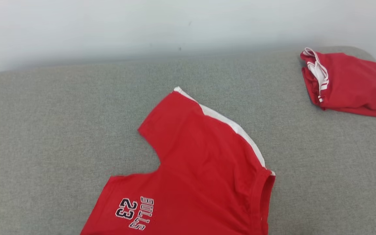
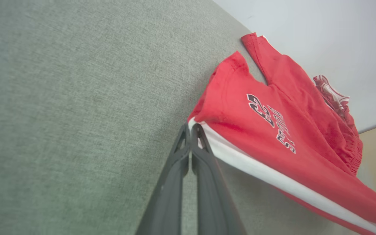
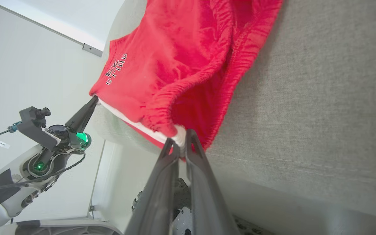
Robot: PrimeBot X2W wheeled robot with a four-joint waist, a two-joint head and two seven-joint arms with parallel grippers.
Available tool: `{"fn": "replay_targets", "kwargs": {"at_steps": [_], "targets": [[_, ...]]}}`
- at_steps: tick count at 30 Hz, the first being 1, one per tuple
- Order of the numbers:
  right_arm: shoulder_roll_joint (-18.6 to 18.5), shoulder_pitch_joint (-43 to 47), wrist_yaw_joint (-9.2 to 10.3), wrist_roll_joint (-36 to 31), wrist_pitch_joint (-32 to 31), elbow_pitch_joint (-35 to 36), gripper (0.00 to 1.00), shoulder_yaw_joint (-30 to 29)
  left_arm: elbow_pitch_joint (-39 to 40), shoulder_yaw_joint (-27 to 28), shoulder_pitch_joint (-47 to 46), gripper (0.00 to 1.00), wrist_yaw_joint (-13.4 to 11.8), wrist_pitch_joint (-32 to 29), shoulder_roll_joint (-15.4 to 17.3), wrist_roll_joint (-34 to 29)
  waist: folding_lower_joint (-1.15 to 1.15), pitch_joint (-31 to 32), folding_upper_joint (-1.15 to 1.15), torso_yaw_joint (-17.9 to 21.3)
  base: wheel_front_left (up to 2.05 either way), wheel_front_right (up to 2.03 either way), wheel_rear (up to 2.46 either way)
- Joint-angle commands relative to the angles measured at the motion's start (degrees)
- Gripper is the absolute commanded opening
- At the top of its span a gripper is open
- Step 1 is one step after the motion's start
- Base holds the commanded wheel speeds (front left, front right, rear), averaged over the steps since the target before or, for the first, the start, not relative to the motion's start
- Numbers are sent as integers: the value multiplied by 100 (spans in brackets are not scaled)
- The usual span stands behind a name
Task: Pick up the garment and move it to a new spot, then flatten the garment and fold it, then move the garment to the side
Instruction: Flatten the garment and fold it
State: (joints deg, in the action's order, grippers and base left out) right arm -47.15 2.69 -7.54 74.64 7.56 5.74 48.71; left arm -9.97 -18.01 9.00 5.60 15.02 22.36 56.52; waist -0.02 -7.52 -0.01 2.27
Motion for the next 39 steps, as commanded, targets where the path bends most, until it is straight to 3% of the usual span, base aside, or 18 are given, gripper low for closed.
{"fn": "replay_targets", "kwargs": {"at_steps": [1, 7, 16, 19, 27, 39], "targets": [[25, 100, 15, 53, 22, 47, 0, -30, 24, 90, 55, 0, 5, 18, 81, -63, 2, 62, 1, 3, 0, 0, 0], [219, 75, 15, 81, 101, 312, 0, -252, 463, 64, -345, 0, 29, -135, 251, -269, 2, 9, 1, 79, 0, 0, 0], [684, -688, 15, 185, 173, 205, 0, -710, 520, -163, -2177, 0, 57, -1271, 745, -571, 2, -437, 1, 617, 0, 0, 0], [1022, -1138, 15, 35, 297, -188, 0, -883, 166, -307, -3260, 0, 105, -1797, 914, -664, 2, -762, 1, 851, 0, 0, 0], [1581, -1858, 15, -334, 445, -779, 0, -963, -906, -813, -5084, 0, 180, -2620, 1038, -928, 2, -1416, 1, 1318, 0, 0, 0], [2109, -2417, 15, -664, 568, -1186, 0, -948, -2109, -1734, -6504, 0, 177, -2593, 906, -1055, 2, -1805, 1, 1700, 0, 0, 0]]}}
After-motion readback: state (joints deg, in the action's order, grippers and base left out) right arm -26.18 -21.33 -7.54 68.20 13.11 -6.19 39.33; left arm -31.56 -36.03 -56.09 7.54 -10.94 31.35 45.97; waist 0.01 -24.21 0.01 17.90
